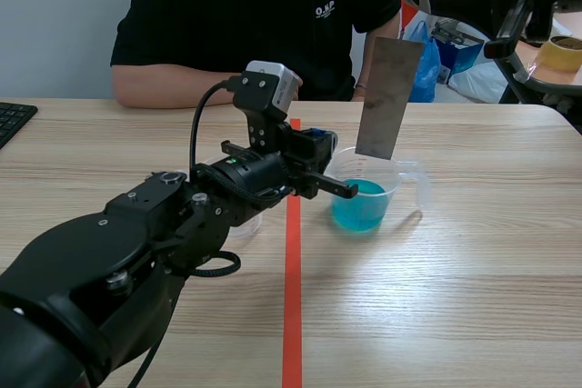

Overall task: Do the redox reaction experiment.
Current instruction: 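Raise the plate and point at it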

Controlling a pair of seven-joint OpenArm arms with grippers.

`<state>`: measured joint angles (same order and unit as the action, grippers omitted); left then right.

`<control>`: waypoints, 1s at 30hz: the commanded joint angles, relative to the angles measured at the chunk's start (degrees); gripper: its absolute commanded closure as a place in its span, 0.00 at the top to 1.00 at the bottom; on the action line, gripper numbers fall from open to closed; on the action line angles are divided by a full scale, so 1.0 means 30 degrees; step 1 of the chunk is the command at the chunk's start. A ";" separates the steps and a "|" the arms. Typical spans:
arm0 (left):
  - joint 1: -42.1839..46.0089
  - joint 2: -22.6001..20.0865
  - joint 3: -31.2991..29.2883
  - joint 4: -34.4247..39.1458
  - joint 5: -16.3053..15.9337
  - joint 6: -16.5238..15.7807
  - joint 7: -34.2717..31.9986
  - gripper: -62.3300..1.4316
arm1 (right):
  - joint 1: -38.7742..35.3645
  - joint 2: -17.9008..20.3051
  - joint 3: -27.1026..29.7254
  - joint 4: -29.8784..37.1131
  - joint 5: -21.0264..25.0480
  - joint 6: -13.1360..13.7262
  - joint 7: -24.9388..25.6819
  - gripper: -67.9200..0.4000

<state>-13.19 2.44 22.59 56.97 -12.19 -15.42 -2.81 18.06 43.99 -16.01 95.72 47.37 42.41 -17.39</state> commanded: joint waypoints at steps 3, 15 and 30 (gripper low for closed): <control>-0.0357 0.0233 -0.0051 0.0204 -0.0124 -0.0051 -0.0248 0.06 | 0.0335 0.0197 0.0372 0.0182 0.0146 0.0102 0.0284 0.02; -0.0357 0.0226 -0.0051 0.0204 -0.0058 -0.0044 -0.0255 0.06 | 0.0335 0.0197 0.0372 0.0182 0.0146 0.0102 0.0284 0.02; 0.4058 -0.4320 -0.4437 0.4889 0.1166 -0.1996 0.0335 0.06 | 0.0335 0.0204 0.0372 0.0189 0.0146 0.0102 0.0277 0.02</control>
<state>-2.31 -10.04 9.19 67.57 -7.94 -21.28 -0.47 18.06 43.99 -16.01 95.72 47.37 42.41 -17.39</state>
